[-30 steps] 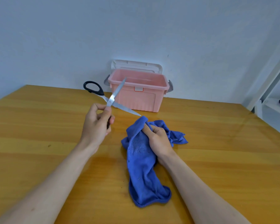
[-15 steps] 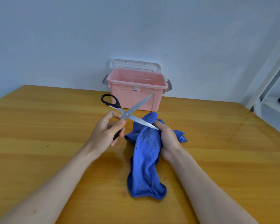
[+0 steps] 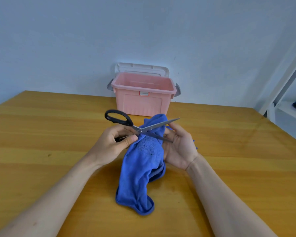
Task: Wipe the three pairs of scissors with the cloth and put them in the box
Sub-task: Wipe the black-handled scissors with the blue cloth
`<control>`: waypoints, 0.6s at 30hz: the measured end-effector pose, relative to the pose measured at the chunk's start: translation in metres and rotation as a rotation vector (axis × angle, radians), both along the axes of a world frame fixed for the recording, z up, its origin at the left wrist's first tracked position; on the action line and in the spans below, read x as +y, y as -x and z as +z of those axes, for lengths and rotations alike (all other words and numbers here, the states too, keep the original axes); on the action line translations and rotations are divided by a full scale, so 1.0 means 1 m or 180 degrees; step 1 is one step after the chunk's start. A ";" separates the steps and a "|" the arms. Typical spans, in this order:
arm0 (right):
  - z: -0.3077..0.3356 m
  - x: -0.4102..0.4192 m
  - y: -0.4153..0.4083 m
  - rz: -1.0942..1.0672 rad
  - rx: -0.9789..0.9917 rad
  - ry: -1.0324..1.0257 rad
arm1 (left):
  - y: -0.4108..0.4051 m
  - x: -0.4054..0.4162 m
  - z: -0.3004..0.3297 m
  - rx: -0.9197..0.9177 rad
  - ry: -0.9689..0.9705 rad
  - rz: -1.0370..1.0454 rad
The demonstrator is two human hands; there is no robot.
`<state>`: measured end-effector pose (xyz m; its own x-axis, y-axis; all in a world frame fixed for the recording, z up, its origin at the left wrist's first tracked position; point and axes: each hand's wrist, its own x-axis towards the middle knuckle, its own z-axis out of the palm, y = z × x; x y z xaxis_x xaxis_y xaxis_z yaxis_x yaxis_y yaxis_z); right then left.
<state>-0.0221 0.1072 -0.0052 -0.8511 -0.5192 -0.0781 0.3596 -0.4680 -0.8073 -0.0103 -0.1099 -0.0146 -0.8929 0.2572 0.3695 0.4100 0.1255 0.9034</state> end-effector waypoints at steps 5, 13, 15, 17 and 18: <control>-0.002 0.002 0.003 0.0426 0.0423 -0.0237 | -0.002 -0.001 0.002 0.0000 0.0111 -0.0046; -0.007 -0.003 0.000 0.0432 0.0417 -0.0217 | -0.005 0.001 0.006 -0.0294 0.0036 -0.0224; -0.007 -0.005 -0.001 0.0463 0.0372 -0.0220 | -0.005 0.001 0.006 -0.0317 0.0057 -0.0193; -0.007 -0.006 -0.002 0.0457 0.0361 -0.0285 | -0.006 0.002 0.007 -0.0361 0.0083 -0.0148; -0.007 -0.006 -0.001 0.0444 0.0376 -0.0338 | -0.006 0.003 0.007 -0.0349 0.0128 -0.0126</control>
